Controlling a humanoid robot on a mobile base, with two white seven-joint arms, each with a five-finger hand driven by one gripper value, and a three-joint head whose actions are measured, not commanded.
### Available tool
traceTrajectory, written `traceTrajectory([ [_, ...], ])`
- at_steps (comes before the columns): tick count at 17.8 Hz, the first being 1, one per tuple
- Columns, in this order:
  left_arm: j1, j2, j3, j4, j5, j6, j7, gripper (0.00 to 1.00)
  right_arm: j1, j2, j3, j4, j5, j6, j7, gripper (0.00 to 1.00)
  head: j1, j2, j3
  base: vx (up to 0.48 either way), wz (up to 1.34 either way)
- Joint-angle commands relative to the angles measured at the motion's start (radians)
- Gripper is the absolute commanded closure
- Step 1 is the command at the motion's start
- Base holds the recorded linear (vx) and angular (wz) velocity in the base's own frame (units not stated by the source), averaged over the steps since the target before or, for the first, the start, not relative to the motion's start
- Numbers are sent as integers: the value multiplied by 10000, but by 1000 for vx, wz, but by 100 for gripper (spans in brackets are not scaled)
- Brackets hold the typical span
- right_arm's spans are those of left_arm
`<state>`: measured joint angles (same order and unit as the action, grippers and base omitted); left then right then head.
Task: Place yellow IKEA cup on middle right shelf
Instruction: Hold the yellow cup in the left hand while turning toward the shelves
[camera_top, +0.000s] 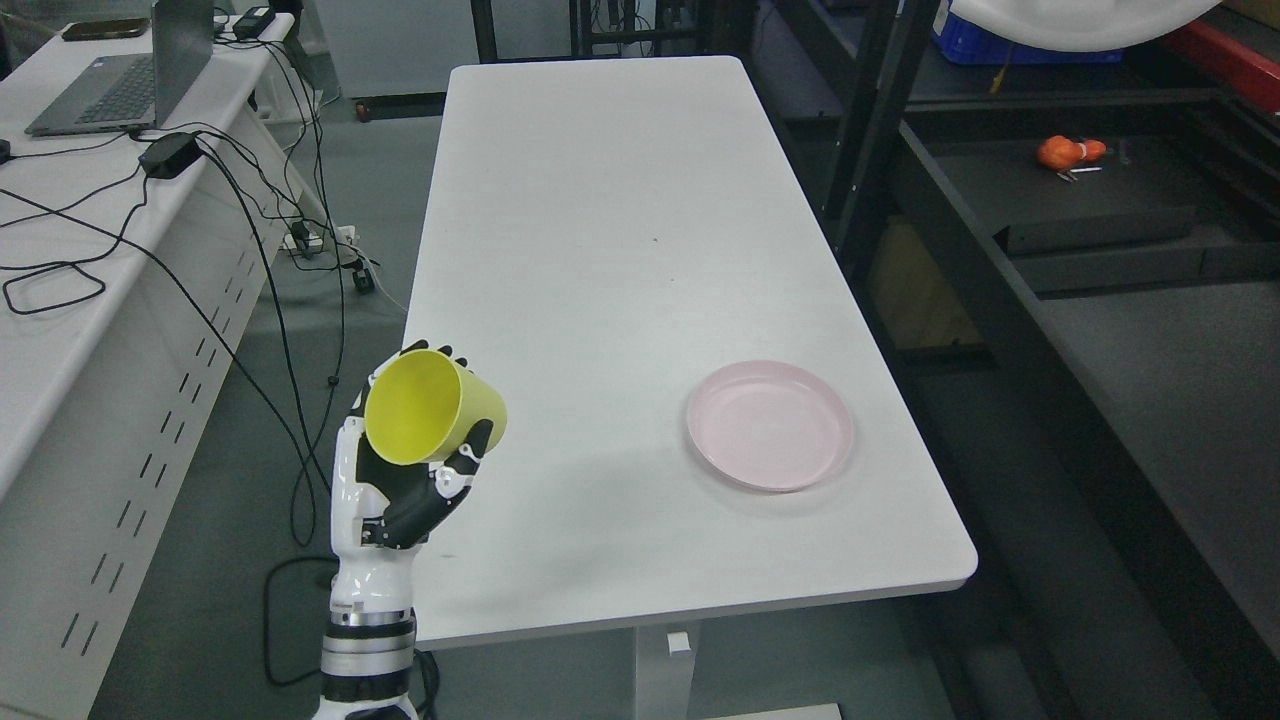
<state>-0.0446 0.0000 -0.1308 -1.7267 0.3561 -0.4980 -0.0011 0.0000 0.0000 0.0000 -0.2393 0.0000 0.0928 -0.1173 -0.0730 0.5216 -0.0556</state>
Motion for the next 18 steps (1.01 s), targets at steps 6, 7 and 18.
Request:
traceTrajectory([
  [6, 93, 175, -240, -496, 28, -5, -4, 100, 138, -175, 169, 0, -245, 7, 7, 1, 0, 0, 0, -242, -364],
  [7, 139, 175, -347, -496, 28, -5, -4, 100, 138, -175, 169, -15, -245, 7, 7, 1, 0, 0, 0, -287, -362],
  [18, 155, 175, -793, -389, 28, -5, -4, 100, 138, -175, 169, 0, -245, 7, 7, 1, 0, 0, 0, -292, -536],
])
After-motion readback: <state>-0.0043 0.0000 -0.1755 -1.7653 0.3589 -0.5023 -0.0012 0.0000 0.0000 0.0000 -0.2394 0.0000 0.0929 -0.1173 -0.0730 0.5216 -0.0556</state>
